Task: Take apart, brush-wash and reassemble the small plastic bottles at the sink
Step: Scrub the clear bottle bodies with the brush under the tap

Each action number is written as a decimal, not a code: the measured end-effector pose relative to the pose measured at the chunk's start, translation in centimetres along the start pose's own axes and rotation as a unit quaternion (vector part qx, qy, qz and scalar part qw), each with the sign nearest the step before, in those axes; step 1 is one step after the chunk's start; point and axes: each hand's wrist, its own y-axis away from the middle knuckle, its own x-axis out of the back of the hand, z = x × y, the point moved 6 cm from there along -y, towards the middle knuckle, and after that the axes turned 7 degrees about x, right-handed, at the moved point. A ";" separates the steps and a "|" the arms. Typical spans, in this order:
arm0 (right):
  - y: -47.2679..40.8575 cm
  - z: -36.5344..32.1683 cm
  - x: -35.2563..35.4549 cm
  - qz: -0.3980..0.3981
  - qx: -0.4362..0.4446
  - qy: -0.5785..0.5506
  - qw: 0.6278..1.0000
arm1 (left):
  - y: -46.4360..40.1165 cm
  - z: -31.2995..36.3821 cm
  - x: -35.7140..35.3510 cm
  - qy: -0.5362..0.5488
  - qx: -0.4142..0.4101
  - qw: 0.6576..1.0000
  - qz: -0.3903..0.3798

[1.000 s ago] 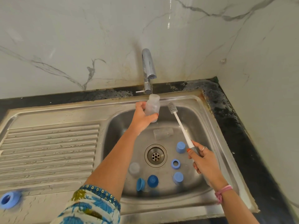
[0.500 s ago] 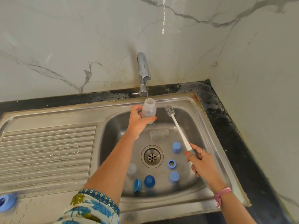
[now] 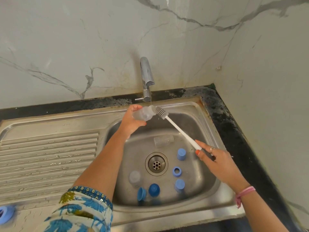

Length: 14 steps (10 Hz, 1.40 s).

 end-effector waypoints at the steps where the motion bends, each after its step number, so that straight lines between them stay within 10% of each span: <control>1: -0.5 -0.9 1.3 -0.012 0.061 0.096 0.993 | -0.6 0.9 1.1 -0.052 -0.019 0.998 -0.039; 4: -1.2 -1.8 3.1 0.007 0.194 0.290 0.937 | -0.9 2.1 3.0 0.027 0.037 0.972 -0.229; 7: -1.9 -3.9 -2.3 0.076 0.200 0.398 0.892 | -0.4 0.6 -1.3 0.387 0.111 0.910 -0.100; 9: -1.5 -4.9 -5.4 0.019 0.118 0.354 0.927 | 0.9 0.6 -4.7 0.405 0.219 0.886 -0.054; 10: -1.2 -3.4 -6.6 -0.105 -0.143 -0.183 0.967 | 0.8 0.7 -5.1 0.488 0.220 0.844 -0.041; 11: 0.3 -4.5 -8.3 -0.179 -0.265 -0.567 0.759 | 1.1 1.6 -5.7 0.627 0.165 0.759 -0.066; 12: -0.4 -3.9 -7.2 -0.143 -0.235 -0.477 0.835 | 0.7 1.9 -5.9 0.457 0.174 0.867 -0.095; 13: -1.8 -3.4 -4.5 -0.056 -0.117 -0.143 0.981 | -0.2 1.4 -3.9 0.338 0.188 0.922 -0.033; 14: -2.3 -4.5 -4.0 -0.069 0.015 0.162 0.984 | 0.0 2.3 -3.8 0.339 0.223 0.912 -0.058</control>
